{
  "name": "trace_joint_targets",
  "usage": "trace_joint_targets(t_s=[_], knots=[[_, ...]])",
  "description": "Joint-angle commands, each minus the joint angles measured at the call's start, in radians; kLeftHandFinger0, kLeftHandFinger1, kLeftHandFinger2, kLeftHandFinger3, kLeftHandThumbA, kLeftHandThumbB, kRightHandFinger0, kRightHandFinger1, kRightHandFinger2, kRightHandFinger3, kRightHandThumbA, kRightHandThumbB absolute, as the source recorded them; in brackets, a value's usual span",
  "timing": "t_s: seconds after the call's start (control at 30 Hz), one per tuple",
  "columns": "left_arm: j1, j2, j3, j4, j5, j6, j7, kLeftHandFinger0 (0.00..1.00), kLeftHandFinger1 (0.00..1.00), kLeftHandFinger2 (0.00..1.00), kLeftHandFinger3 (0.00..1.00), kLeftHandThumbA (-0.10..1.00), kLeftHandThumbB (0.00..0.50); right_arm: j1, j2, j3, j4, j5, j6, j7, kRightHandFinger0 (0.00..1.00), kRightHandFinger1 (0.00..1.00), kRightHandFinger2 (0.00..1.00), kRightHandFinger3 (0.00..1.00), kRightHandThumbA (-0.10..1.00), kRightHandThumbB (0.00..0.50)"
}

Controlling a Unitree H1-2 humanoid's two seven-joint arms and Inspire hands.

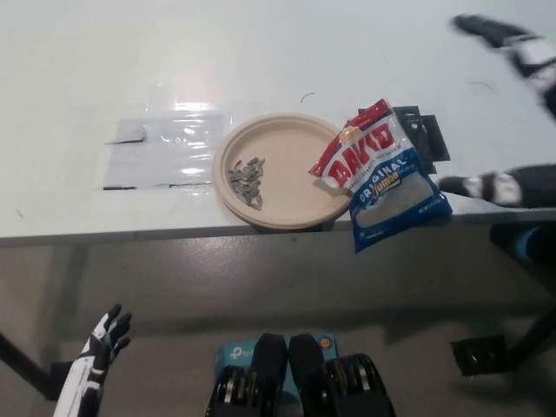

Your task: The robot picks up a small bag of sunflower seeds on the right hand side and take it to the empty plate on the left hand side then pours some sunflower seeds on to the plate.

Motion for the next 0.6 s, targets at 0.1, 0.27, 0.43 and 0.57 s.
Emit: trace_joint_targets(t_s=[0.1, 0.27, 0.43, 0.57], knots=[[-0.06, 0.007, -0.027, 0.021, -0.07, -0.097, -0.053, 1.0, 1.0, 1.0, 1.0, 1.0, 0.219, 0.113, 0.1, -0.271, -0.312, 0.297, -0.023, -0.319, 1.0, 1.0, 1.0, 1.0, 1.0, 0.472], [-0.063, 0.011, -0.037, 0.039, -0.078, -0.104, -0.062, 1.0, 1.0, 1.0, 1.0, 1.0, 0.222, 0.303, 0.244, -0.214, -0.312, 0.289, -0.156, -0.324, 1.0, 1.0, 1.0, 1.0, 1.0, 0.468], [-0.058, 0.009, -0.033, 0.041, -0.073, -0.109, -0.055, 1.0, 1.0, 1.0, 1.0, 1.0, 0.2, 0.527, 0.345, -0.096, -0.152, 0.204, -0.311, -0.265, 1.0, 1.0, 1.0, 1.0, 1.0, 0.488], [-0.043, 0.007, -0.035, 0.036, -0.077, -0.112, -0.06, 1.0, 1.0, 1.0, 1.0, 1.0, 0.209, 0.614, 0.372, -0.026, 0.046, 0.091, -0.498, -0.275, 1.0, 1.0, 1.0, 1.0, 1.0, 0.318]])
